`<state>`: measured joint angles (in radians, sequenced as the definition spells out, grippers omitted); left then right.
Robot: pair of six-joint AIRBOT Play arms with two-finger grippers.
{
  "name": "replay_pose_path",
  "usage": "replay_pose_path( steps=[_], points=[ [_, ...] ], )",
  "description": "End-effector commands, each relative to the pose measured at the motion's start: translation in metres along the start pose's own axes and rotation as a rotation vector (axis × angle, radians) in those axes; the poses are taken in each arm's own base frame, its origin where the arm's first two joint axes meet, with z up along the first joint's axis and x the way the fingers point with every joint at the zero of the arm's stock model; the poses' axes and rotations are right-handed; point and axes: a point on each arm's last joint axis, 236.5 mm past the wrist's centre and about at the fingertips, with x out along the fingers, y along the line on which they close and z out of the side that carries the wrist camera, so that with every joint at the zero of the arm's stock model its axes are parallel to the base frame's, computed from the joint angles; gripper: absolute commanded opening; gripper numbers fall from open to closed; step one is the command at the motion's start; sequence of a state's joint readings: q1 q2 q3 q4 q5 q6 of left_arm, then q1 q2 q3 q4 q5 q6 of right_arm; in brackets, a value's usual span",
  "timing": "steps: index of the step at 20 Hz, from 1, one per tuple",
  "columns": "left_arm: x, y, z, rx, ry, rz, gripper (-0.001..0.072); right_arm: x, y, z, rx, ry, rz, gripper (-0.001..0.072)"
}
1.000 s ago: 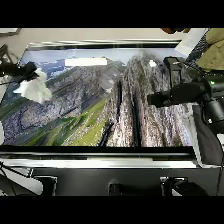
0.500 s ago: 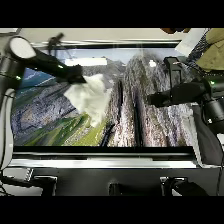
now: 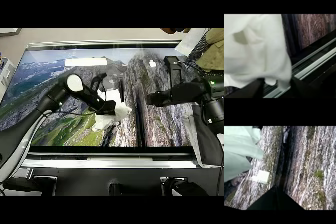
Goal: Fold the clothes and pants, and hang the long-sleeved shirts on hangers.
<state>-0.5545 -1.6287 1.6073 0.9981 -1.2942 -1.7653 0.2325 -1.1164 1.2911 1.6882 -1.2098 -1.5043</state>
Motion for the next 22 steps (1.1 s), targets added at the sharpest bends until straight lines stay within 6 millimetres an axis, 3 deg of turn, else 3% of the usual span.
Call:
replay_pose_path(
  steps=[1, 4, 7, 9, 12, 14, 15, 17, 18, 19, 20, 22],
  points=[
    [-0.001, 0.005, -0.004, -0.044, 0.001, -0.034, 0.0469, -0.001, 0.001, 0.006, -0.001, -0.026, 0.003, 0.0038],
    [-0.070, 0.034, 0.008, -0.078, -0.089, -0.019, 0.0469, -0.001, 0.002, 0.016, 0.000, -0.066, 0.007, 0.0038],
    [-0.144, 0.093, 0.001, -0.124, -0.182, 0.118, 0.0469, -0.004, 0.008, 0.032, 0.030, -0.133, 0.036, 0.0039],
    [-0.167, 0.122, -0.014, -0.167, -0.211, 0.144, 0.0468, -0.006, 0.019, 0.032, 0.121, -0.131, 0.085, 0.0041],
    [-0.169, 0.153, -0.043, -0.272, -0.215, 0.154, 0.0468, -0.006, 0.017, 0.031, 0.309, -0.114, 0.099, 0.0060],
    [-0.160, 0.164, -0.061, -0.316, -0.201, 0.155, 0.0467, -0.003, -0.011, 0.028, 0.475, -0.094, 0.074, 0.0236],
    [-0.153, 0.168, -0.068, -0.329, -0.187, 0.155, 0.0467, 0.002, -0.030, 0.025, 0.570, -0.063, 0.076, 0.0282],
    [-0.140, 0.172, -0.079, -0.347, -0.149, 0.154, 0.0467, 0.025, -0.045, 0.017, 0.722, 0.034, 0.179, 0.0323],
    [-0.136, 0.175, -0.081, -0.354, -0.142, 0.155, 0.0467, 0.041, -0.042, 0.012, 0.755, 0.090, 0.255, 0.0400],
    [-0.133, 0.177, -0.082, -0.360, -0.140, 0.156, 0.0467, 0.059, -0.032, 0.007, 0.757, 0.150, 0.341, 0.0546],
    [-0.131, 0.178, -0.084, -0.363, -0.135, 0.158, 0.0467, 0.075, -0.023, 0.000, 0.739, 0.209, 0.396, 0.0580],
    [-0.131, 0.178, -0.084, -0.363, -0.133, 0.159, 0.0467, 0.110, -0.018, -0.017, 0.731, 0.306, 0.432, 0.0581]
  ],
)
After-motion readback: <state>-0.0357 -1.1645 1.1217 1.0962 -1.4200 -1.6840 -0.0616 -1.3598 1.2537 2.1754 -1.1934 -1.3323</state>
